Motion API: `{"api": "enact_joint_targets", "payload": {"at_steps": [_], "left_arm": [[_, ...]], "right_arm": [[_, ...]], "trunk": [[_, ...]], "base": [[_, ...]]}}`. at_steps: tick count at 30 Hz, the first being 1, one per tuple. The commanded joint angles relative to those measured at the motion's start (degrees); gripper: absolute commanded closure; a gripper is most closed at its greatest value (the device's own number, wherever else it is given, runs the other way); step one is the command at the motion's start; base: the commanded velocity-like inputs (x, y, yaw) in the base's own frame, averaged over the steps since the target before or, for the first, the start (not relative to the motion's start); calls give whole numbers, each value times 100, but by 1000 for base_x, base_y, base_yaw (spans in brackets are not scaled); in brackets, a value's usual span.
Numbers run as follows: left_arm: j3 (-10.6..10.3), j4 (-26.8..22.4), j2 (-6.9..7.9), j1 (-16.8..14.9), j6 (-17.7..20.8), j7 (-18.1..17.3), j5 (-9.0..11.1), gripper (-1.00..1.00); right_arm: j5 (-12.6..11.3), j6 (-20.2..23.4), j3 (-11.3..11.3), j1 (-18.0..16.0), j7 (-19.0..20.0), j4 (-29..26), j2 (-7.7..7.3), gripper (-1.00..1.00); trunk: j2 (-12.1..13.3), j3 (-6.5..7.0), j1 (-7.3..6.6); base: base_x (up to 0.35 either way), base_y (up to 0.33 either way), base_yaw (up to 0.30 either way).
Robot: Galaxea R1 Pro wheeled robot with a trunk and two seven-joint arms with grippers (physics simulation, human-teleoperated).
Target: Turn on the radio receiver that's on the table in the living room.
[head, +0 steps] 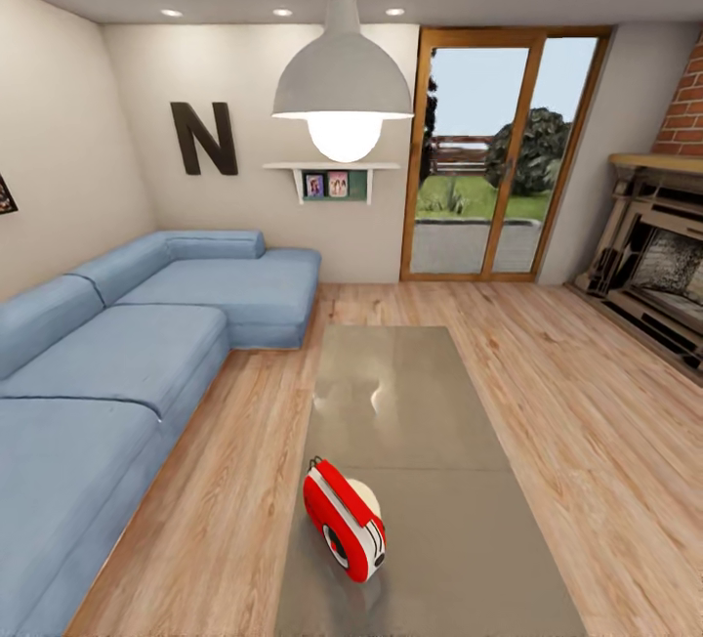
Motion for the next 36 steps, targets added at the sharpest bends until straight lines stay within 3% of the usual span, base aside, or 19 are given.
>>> {"api": "enact_joint_targets", "payload": {"at_steps": [1,28,36], "left_arm": [[0,0,0,0,0,0,0,-100],[0,0,0,0,0,0,0,-100],[0,0,0,0,0,0,0,-100]], "right_arm": [[0,0,0,0,0,0,0,-100],[0,25,9,0,0,0,-2,-100],[0,18,3,0,3,0,-2,-100]], "trunk": [[41,9,-23],[1124,240,-616],[1124,165,-616]], "base": [[0,0,0],[0,0,0],[0,0,0]]}}
